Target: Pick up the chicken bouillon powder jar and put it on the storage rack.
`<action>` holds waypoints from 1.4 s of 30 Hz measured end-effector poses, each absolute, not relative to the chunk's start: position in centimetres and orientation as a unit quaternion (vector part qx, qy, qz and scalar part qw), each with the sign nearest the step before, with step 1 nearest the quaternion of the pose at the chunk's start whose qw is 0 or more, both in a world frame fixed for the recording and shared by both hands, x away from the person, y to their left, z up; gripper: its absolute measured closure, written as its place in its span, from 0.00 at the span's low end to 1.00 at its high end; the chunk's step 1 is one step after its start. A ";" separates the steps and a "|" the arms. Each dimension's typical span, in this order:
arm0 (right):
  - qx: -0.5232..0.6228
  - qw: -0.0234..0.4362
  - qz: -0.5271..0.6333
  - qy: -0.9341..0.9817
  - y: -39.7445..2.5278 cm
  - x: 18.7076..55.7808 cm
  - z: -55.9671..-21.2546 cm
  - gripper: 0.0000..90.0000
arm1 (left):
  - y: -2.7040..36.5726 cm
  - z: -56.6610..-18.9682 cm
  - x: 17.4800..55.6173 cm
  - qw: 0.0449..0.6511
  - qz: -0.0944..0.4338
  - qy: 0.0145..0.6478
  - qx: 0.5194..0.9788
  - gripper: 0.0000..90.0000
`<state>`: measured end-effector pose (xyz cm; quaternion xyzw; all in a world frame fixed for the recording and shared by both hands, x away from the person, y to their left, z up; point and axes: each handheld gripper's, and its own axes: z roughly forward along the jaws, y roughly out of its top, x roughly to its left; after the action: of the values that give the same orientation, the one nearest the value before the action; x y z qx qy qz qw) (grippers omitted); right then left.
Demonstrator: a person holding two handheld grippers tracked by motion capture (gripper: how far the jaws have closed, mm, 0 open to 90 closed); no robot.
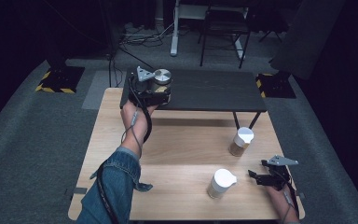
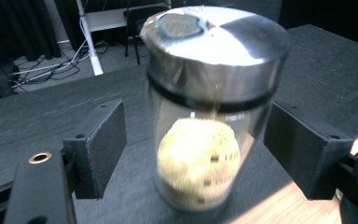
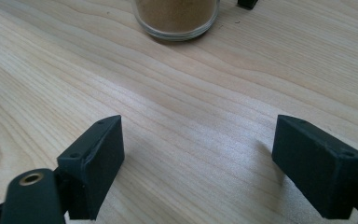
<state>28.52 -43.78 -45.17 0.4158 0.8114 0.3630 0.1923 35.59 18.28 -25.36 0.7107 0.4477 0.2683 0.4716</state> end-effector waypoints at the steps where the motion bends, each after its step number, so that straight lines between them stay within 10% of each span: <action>1: 0.416 0.192 0.363 0.811 -43.8 28.5 -45.2 0.18 | 18.5 -25.5 35.3 0.475 0.267 0.449 0.708 0.23; 42: 0.416 0.191 0.361 0.812 -43.6 28.7 -45.1 0.16 | 21.5 -32.0 24.6 0.464 0.290 0.446 0.709 0.23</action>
<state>28.66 -43.59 -45.11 0.4162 0.8124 0.3612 0.1906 24.59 21.49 -32.04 0.7087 0.4460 0.2896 0.4636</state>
